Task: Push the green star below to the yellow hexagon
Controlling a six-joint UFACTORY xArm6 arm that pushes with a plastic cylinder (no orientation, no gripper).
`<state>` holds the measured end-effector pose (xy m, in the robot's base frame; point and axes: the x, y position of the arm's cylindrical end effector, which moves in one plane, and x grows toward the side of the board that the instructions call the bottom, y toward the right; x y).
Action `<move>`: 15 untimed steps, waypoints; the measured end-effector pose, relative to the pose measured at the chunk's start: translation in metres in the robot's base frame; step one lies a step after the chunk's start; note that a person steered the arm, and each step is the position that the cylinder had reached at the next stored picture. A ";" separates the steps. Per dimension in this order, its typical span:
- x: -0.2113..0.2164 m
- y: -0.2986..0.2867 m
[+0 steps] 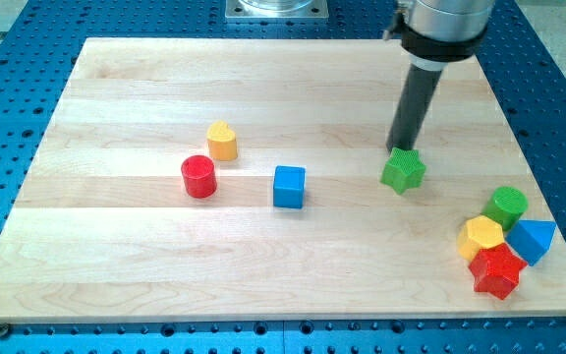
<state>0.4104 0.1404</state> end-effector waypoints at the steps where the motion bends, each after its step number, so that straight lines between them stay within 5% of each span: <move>1: 0.000 -0.021; 3: 0.044 0.030; 5: 0.044 0.084; 7: -0.005 0.042; 10: 0.085 0.017; 12: 0.083 0.043; 13: 0.059 0.035; 15: -0.029 -0.088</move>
<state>0.3815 0.0528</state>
